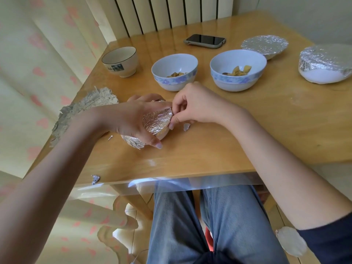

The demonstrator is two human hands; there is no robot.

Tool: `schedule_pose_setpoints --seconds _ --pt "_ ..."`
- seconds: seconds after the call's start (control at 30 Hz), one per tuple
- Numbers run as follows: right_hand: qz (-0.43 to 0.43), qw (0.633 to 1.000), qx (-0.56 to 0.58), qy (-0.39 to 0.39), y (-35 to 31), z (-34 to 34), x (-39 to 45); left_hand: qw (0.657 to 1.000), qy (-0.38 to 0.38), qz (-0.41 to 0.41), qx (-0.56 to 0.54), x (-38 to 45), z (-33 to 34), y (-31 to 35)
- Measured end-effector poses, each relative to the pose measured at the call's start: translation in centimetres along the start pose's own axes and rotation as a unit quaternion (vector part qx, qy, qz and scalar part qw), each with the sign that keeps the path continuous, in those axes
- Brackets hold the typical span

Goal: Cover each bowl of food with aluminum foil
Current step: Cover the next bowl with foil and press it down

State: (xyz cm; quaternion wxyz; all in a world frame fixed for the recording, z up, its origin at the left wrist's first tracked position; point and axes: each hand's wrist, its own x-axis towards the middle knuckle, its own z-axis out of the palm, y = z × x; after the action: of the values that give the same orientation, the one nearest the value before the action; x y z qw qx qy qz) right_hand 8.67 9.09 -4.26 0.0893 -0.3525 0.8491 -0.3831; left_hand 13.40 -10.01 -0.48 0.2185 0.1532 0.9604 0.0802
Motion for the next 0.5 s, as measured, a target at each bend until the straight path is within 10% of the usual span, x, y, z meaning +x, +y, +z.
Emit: schedule_pose_setpoints --seconds 0.5 --pt "-0.033 0.992 -0.123 0.009 -0.1 -1.5 1.4 1.0 0.004 -0.013 -0.009 0.0 0.0 0.0"
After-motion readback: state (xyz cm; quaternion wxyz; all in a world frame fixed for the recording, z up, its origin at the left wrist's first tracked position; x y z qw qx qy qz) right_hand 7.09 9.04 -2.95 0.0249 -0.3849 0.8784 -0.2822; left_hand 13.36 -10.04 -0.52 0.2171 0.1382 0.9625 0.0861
